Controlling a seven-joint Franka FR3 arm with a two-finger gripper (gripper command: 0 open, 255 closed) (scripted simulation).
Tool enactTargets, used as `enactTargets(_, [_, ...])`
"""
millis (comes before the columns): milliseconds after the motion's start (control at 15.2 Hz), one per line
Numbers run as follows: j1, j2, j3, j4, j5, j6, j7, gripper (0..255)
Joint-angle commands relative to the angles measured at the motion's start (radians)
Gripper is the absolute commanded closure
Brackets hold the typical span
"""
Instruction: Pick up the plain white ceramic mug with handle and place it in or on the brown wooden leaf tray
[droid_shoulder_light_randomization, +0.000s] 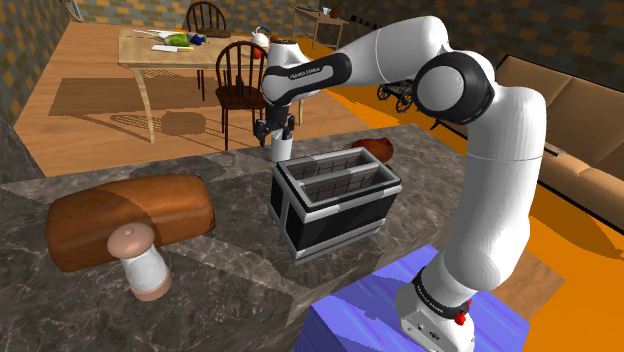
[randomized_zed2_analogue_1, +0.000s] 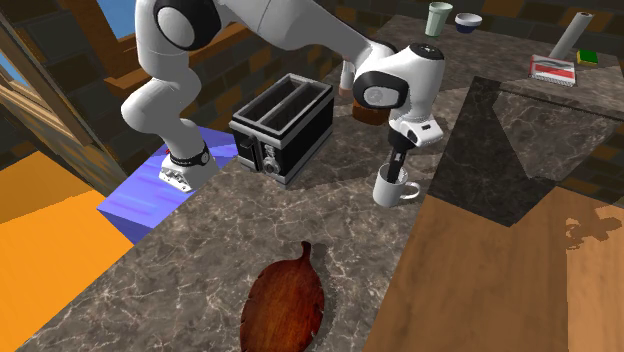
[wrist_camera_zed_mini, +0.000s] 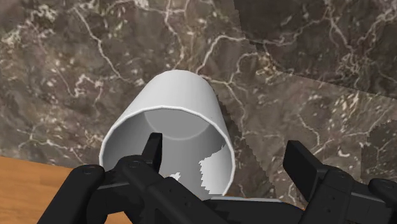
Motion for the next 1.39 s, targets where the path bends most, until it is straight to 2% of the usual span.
enactTargets(0, [0.001, 0.006, 0.000, -0.002, -0.001, 0.009, 0.001, 0])
enactTargets(396, [0.001, 0.006, 0.000, -0.002, -0.001, 0.009, 0.001, 0])
enactTargets(462, [0.001, 0.006, 0.000, -0.002, -0.001, 0.009, 0.001, 255])
enactTargets(1056, [0.001, 0.006, 0.000, -0.002, -0.001, 0.009, 0.001, 255])
enactTargets(1320, [0.000, -0.015, 0.001, 0.021, 0.003, -0.036, -0.001, 255])
